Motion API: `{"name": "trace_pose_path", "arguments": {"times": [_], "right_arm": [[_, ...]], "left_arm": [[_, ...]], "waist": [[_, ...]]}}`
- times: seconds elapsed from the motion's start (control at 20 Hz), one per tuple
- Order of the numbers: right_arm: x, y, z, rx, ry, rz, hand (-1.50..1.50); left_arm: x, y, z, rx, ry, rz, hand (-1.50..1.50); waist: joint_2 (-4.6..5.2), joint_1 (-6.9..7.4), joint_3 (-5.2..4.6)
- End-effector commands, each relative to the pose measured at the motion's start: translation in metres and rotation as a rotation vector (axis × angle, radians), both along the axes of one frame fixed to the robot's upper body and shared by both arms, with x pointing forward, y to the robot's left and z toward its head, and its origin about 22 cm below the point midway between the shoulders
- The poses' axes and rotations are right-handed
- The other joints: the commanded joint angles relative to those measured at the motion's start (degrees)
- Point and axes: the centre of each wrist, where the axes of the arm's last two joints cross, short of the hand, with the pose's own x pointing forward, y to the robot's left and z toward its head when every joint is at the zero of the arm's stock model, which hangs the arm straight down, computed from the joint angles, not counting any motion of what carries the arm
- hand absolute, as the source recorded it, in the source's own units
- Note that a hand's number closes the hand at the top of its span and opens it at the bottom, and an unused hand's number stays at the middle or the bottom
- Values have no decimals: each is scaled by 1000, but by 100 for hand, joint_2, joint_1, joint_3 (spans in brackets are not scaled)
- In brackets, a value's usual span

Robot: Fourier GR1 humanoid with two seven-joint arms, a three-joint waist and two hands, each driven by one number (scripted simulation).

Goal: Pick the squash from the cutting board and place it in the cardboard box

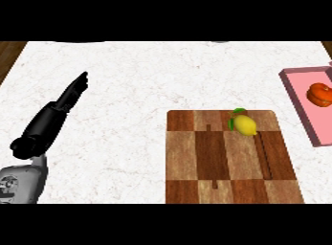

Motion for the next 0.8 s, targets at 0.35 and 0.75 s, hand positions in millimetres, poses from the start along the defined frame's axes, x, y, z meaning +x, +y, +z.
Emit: {"name": "trace_pose_path", "arguments": {"times": [0.35,0.75], "right_arm": [[-8,-16,34,417,-879,-206,-150],[-62,-69,-6,440,-1044,-359,-150]], "left_arm": [[3,12,2,2,3,28,0],[11,-10,5,0,-5,27,0]], "waist": [[-19,-143,18],[-20,-135,-2]]}}
